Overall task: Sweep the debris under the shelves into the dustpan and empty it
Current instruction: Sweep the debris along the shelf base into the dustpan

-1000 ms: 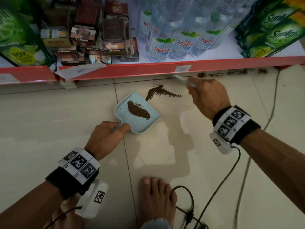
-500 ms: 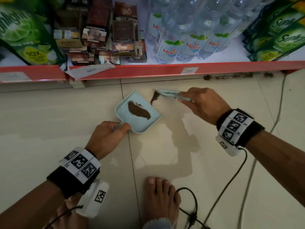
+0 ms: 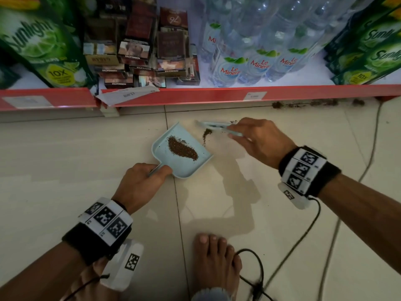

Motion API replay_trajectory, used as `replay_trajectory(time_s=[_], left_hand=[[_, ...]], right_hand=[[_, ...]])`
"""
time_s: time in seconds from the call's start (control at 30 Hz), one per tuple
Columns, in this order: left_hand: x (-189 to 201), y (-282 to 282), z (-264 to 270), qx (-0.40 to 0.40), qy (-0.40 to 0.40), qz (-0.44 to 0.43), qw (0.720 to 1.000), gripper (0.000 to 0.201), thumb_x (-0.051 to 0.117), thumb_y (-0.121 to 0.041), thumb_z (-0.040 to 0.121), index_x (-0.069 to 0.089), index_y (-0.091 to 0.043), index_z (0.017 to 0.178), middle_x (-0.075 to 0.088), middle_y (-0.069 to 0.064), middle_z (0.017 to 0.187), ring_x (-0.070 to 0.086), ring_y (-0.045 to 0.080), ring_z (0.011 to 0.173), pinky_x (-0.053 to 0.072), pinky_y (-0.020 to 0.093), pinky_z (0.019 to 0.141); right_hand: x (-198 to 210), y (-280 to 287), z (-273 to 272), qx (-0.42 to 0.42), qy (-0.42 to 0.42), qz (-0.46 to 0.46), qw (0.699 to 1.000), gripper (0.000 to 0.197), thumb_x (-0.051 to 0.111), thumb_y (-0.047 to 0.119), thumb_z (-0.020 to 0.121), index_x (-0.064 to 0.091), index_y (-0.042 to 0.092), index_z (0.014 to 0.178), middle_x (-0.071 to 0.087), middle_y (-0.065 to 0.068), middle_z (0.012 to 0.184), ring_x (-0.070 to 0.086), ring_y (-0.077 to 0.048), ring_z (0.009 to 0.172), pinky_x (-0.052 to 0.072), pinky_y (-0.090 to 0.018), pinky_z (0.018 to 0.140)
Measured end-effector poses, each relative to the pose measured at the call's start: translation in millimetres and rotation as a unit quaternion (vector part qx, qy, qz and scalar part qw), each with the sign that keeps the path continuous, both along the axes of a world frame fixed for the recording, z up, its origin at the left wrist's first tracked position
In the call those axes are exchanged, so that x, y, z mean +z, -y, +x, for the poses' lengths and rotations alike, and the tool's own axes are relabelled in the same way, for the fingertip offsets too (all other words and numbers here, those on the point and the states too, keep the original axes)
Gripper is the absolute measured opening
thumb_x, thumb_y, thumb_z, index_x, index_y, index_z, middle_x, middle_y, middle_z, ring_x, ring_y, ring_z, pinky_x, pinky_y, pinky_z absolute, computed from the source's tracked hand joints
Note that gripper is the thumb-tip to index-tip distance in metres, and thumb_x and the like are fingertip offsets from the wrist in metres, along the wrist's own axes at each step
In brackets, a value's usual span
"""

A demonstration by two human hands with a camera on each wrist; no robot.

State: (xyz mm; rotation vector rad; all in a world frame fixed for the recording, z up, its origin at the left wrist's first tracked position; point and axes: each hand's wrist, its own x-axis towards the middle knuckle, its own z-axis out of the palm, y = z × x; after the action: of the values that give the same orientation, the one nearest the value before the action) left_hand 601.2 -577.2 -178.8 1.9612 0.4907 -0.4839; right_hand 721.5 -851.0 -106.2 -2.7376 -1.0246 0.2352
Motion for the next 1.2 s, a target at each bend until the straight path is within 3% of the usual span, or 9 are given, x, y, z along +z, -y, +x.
replay_trajectory(time_s=[0.1,0.2,0.3,0.4,0.57,0.73,0.9,1.03,1.2], left_hand=[[0,-1,0,0.004,-0.004,-0.002,1.0,0.043,0.056,-0.057,0.07,0.05,-0.015,0.061,0.041,-0.002,0.052,0.041,0.016,0.054,0.036,0.032,0.062],[2,2,1,-0.006,-0.002,0.004,1.0,0.044,0.055,-0.058,0.071,0.05,-0.015,0.061,0.04,-0.003,0.051,0.04,0.016,0.053,0.036,0.032,0.062],[3,2,1,-0.008,0.003,0.002,1.0,0.05,0.055,-0.058,0.07,0.049,-0.009,0.061,0.04,-0.004,0.05,0.04,0.015,0.052,0.036,0.032,0.061],[5,0,0,-0.004,0.007,0.002,1.0,0.055,0.054,-0.06,0.067,0.048,-0.006,0.061,0.039,-0.005,0.049,0.039,0.014,0.05,0.036,0.032,0.06],[6,-4,-3,0.006,0.0,0.008,1.0,0.048,0.053,-0.059,0.065,0.05,-0.011,0.06,0.04,-0.003,0.05,0.04,0.016,0.052,0.037,0.032,0.06],[7,-2,-3,-0.011,0.013,0.02,1.0,0.053,0.053,-0.058,0.069,0.048,-0.005,0.061,0.039,-0.005,0.048,0.039,0.014,0.05,0.036,0.031,0.059],[7,-2,-2,-0.005,0.024,0.014,1.0,0.056,0.055,-0.054,0.072,0.047,0.0,0.064,0.039,-0.004,0.049,0.038,0.014,0.05,0.035,0.032,0.058],[6,-2,-4,0.004,0.019,0.004,1.0,0.056,0.055,-0.054,0.072,0.047,0.001,0.064,0.04,-0.004,0.049,0.038,0.014,0.051,0.035,0.031,0.058],[6,-2,-5,-0.003,0.012,-0.003,1.0,0.043,0.057,-0.052,0.075,0.048,-0.014,0.058,0.04,-0.005,0.049,0.037,0.012,0.048,0.035,0.031,0.058]], right_hand=[[5,11,15,-0.053,0.078,0.005,0.996,0.029,0.051,0.023,0.1,0.069,0.004,0.114,0.068,-0.016,0.092,0.066,-0.036,0.072,0.056,-0.042,0.065],[0,12,35,-0.127,0.084,-0.045,0.987,0.03,0.051,0.021,0.099,0.065,0.007,0.122,0.067,-0.017,0.117,0.067,-0.037,0.098,0.055,-0.044,0.084],[-6,3,35,-0.079,0.022,-0.028,0.996,0.034,0.052,0.018,0.1,0.061,0.011,0.131,0.066,-0.014,0.123,0.065,-0.031,0.109,0.052,-0.038,0.096],[-3,2,18,-0.04,-0.026,0.008,0.999,0.028,0.057,0.021,0.098,0.068,0.011,0.121,0.07,-0.015,0.092,0.068,-0.032,0.079,0.054,-0.035,0.075],[7,14,10,-0.039,0.041,-0.026,0.998,0.028,0.05,0.033,0.101,0.07,0.018,0.113,0.065,-0.006,0.087,0.064,-0.033,0.073,0.053,-0.038,0.062],[2,13,34,-0.142,0.067,-0.126,0.979,0.033,0.045,0.029,0.102,0.065,0.011,0.119,0.068,-0.016,0.112,0.067,-0.037,0.09,0.055,-0.042,0.078],[0,-1,3,-0.055,-0.04,-0.076,0.995,0.034,0.046,0.034,0.101,0.065,0.016,0.122,0.067,-0.011,0.1,0.066,-0.035,0.086,0.05,-0.038,0.071],[7,0,2,-0.082,0.066,-0.119,0.987,0.039,0.033,0.045,0.1,0.062,0.024,0.114,0.066,-0.004,0.092,0.066,-0.035,0.076,0.037,-0.033,0.061],[0,-10,33,-0.176,0.092,-0.151,0.968,0.024,0.042,0.028,0.101,0.061,0.013,0.102,0.069,-0.014,0.093,0.067,-0.036,0.079,0.053,-0.038,0.069]])
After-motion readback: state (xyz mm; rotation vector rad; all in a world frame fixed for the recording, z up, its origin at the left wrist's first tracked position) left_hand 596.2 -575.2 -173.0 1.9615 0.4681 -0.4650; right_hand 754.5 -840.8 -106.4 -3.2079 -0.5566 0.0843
